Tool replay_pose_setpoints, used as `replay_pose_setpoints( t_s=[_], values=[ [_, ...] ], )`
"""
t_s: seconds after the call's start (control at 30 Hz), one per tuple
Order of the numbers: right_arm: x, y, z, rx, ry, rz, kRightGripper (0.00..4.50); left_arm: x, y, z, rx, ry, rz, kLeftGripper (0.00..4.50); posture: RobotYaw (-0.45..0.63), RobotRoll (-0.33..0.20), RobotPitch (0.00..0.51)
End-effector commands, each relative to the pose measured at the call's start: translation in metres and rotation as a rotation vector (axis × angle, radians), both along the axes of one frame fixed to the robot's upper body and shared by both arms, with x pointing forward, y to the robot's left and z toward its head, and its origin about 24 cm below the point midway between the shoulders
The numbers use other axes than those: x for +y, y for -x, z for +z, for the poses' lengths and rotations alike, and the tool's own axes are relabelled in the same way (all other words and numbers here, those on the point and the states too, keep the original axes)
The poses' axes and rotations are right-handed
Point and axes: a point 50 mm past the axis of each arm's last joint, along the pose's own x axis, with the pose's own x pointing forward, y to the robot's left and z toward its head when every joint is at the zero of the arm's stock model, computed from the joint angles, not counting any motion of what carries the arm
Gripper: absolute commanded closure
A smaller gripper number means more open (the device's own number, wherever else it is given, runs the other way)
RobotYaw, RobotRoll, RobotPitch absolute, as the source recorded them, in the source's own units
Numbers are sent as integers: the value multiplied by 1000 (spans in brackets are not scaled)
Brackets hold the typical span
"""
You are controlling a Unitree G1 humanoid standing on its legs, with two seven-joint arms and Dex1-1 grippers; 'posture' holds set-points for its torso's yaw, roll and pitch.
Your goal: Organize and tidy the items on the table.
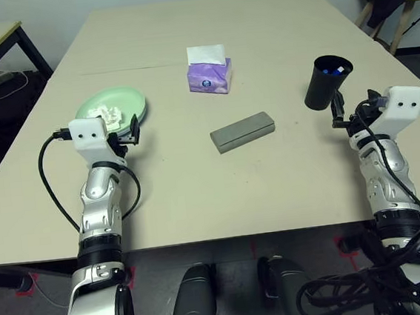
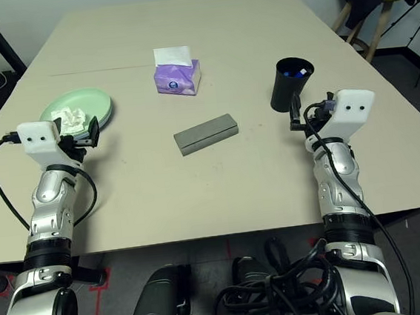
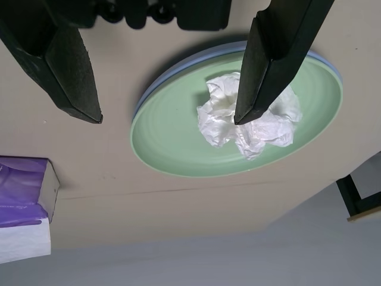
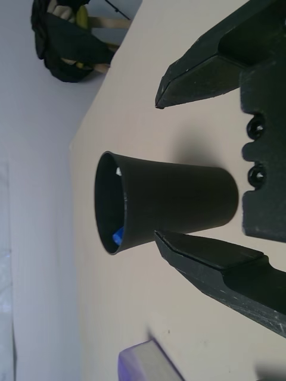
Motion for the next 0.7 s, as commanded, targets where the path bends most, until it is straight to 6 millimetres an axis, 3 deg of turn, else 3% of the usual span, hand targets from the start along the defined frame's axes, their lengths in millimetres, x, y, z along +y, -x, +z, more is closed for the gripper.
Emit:
replay_pose_setpoints(
  t_s=[0.03,0.7],
  values=[
    [-6,2,0,-10,14,5,26,6,3,-6,13,39,20,0,60,0,86],
    [4,5,-9,36,-22,87,26,9,6,-15,32,53,23,0,54,0,85]
  ],
)
